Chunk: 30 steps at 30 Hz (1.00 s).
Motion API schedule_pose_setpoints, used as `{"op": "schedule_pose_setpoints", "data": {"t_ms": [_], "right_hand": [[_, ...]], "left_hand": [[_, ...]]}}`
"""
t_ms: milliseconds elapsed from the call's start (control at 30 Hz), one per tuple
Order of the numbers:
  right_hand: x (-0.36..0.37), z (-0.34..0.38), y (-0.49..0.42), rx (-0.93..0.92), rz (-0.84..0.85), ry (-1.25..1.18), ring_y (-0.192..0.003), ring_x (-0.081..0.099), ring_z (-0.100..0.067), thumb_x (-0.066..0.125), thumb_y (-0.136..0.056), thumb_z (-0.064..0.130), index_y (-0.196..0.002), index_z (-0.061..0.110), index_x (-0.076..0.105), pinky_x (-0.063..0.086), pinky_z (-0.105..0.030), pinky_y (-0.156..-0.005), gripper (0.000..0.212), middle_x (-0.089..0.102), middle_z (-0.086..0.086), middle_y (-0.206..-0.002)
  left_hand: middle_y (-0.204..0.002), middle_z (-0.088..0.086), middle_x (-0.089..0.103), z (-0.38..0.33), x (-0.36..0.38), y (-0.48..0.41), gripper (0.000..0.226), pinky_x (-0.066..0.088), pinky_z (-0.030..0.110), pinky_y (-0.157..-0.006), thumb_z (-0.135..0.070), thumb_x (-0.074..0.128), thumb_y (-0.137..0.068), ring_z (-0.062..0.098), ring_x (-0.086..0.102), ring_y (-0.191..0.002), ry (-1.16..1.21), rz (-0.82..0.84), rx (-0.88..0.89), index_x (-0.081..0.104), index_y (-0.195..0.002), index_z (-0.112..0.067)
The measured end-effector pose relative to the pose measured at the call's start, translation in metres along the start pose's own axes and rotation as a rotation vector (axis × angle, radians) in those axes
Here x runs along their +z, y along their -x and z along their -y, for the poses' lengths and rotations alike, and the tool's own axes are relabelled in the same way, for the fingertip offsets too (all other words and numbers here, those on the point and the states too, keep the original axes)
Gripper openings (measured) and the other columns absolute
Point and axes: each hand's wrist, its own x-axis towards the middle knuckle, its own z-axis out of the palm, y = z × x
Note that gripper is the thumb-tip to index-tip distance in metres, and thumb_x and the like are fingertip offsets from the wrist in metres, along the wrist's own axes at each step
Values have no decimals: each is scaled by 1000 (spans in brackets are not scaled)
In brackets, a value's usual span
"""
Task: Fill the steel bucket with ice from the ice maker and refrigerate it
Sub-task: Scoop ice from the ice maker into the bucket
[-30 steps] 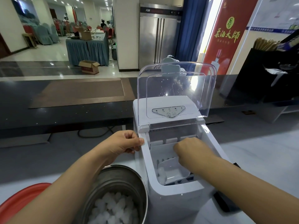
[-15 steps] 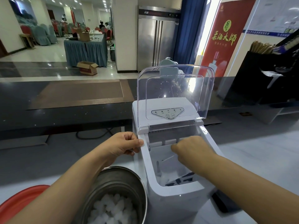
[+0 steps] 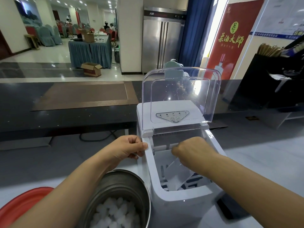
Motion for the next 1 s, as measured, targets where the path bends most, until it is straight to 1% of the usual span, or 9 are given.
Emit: {"op": "schedule_pose_setpoints", "data": {"t_ms": [133, 267, 467, 533, 600, 667, 800, 900, 1000], "right_hand": [[13, 2, 1, 13, 46, -114, -84, 60, -31, 47, -85, 6, -95, 15, 59, 39, -32, -61, 18, 64, -9, -92], [19, -5, 10, 23, 87, -207, -80, 56, -27, 44, -88, 13, -80, 20, 49, 34, -28, -62, 12, 65, -7, -90], [4, -18, 3, -49, -12, -14, -81, 60, -29, 46, -90, 10, -94, 20, 58, 40, -31, -59, 16, 62, -3, -85], [-1, -20, 1, -54, -25, 33, -79, 60, -28, 49, -89, 8, -99, 21, 61, 34, -31, -54, 20, 60, -1, -81], [-4, -24, 1, -53, -32, 69, -81, 61, -27, 54, -85, 5, -98, 24, 61, 33, -31, -53, 24, 60, 1, -80], [-8, -29, 2, -57, -32, 99, -82, 61, -25, 56, -83, 3, -97, 25, 62, 40, -31, -55, 27, 62, 3, -81], [-21, -37, 10, -83, -36, 139, -80, 63, -21, 67, -82, 10, -97, 27, 69, 41, -28, -60, 22, 67, 5, -81], [-26, -35, 15, -138, 19, 212, -78, 64, -23, 64, -86, 11, -94, 22, 69, 50, -33, -69, 14, 68, 1, -81], [-21, -24, 16, -213, 109, 289, -76, 62, -27, 59, -85, 2, -88, 15, 67, 48, -35, -67, 15, 66, -4, -80]], "left_hand": [[-71, 6, 67, 2, -1, -2, 21, 50, 27, -68, -24, 72, -77, 12, 62, -66, -7, -7, -1, 57, -67, -14], [-68, 4, 67, 2, -2, -2, 22, 49, 27, -68, -29, 74, -72, 10, 62, -63, -1, 6, 1, 57, -67, -14], [-69, 3, 67, 1, -1, -2, 26, 50, 27, -68, -35, 74, -66, 10, 62, -64, 0, 18, 9, 57, -67, -16], [-68, 3, 66, 1, -1, -1, 26, 49, 27, -67, -37, 74, -65, 10, 61, -64, 6, 18, 12, 57, -66, -17], [-69, 4, 66, 2, -1, -1, 25, 49, 27, -67, -35, 75, -67, 10, 61, -64, 14, 12, 16, 57, -65, -17], [-70, 5, 67, 4, -1, -2, 22, 49, 26, -66, -28, 74, -74, 10, 62, -65, 3, 0, 22, 58, -65, -17], [-66, 3, 67, 5, 1, -3, 23, 50, 23, -62, -22, 73, -79, 9, 62, -62, -25, -59, 47, 57, -63, -18], [-62, 2, 66, 6, 4, -5, 28, 49, 22, -60, -18, 73, -79, 8, 60, -58, -32, -103, 77, 56, -57, -21], [-60, 1, 65, 6, 5, -5, 31, 50, 20, -58, -17, 72, -78, 7, 60, -57, -44, -118, 102, 55, -53, -23]]}}
